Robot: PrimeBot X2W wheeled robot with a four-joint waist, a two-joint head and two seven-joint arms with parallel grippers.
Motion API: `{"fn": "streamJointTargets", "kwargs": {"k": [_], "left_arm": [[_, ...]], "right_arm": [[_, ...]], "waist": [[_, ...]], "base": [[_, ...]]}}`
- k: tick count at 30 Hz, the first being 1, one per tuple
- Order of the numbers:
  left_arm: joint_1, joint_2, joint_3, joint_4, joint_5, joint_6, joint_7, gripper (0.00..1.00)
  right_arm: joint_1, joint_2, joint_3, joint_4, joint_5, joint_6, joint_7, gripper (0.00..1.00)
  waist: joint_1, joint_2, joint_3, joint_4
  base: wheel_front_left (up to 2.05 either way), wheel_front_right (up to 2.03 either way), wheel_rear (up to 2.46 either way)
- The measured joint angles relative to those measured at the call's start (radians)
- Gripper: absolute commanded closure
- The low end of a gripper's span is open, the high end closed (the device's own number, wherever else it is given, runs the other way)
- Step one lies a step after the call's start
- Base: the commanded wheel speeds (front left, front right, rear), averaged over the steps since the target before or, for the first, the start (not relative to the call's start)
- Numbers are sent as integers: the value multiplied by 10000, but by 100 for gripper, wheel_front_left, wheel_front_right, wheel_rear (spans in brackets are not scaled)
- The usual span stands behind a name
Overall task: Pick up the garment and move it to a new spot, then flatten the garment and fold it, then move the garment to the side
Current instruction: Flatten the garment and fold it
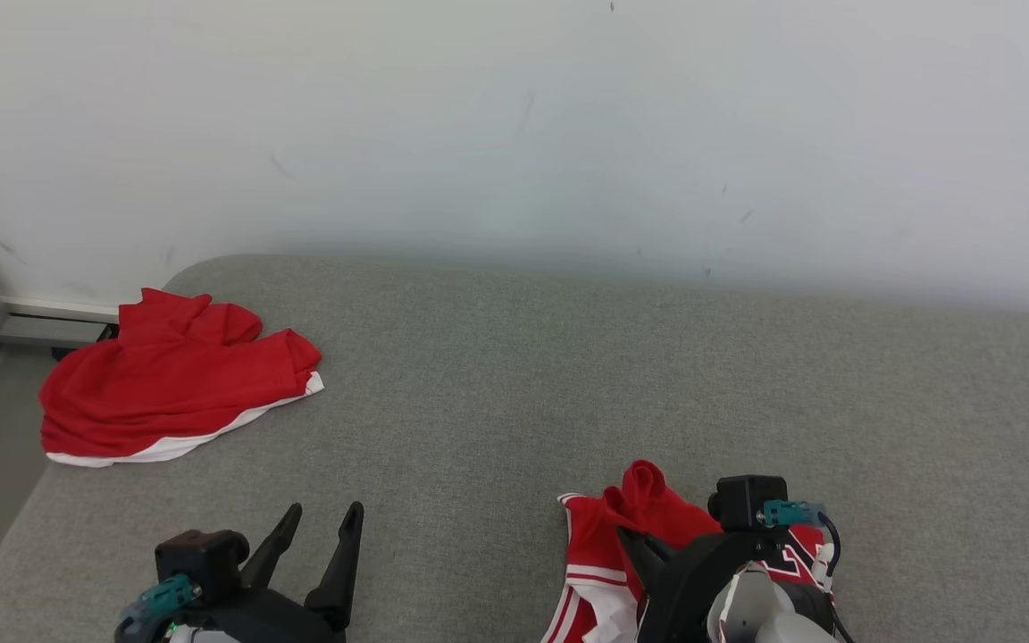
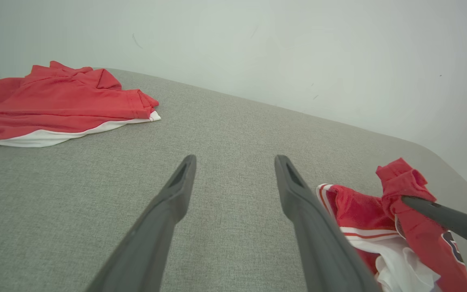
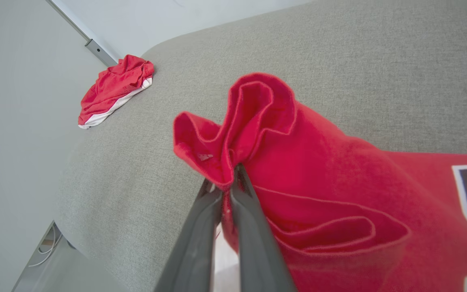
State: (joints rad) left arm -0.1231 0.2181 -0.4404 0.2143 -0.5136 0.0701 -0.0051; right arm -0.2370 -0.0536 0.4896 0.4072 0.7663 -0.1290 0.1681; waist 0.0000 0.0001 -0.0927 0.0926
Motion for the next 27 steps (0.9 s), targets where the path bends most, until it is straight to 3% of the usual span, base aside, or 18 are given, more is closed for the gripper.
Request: {"fn": "streamJointTargets", "kwargs": {"k": [1,2,3,16,20,27], "left_arm": [[-2,-2,-2,2,-2,0,0,0],[-3,-4,-2,6,-2,0,-2,0],[-6,-6,-4,10,0,0,-2,0],[-28,40,125,33,-17,15,-63,0],[-2,65,169,13,-31,35,-132,0],[26,71,182,-19,-31,88,-134,0]], "right_arm": [[-22,0,35,88,104,0,-69,99],[-24,-6,73,153,182,0,-128,55],[-29,-8,136,201,226,0,-180,0],[-407,-10,240,102,828,0,-834,0],[-384,-50,-470,173,67,0,-1039,0],[348,-874,-1718,407,-614,0,-1317,0]], "waist": [[0,0,-2,7],[0,0,-4,14],[0,0,-5,22],[0,0,-42,-38],[1,0,-58,-191],[0,0,-108,-412]], "base": [[0,0,0],[0,0,0],[0,0,0],[0,0,0],[0,0,0],[0,0,0]]}}
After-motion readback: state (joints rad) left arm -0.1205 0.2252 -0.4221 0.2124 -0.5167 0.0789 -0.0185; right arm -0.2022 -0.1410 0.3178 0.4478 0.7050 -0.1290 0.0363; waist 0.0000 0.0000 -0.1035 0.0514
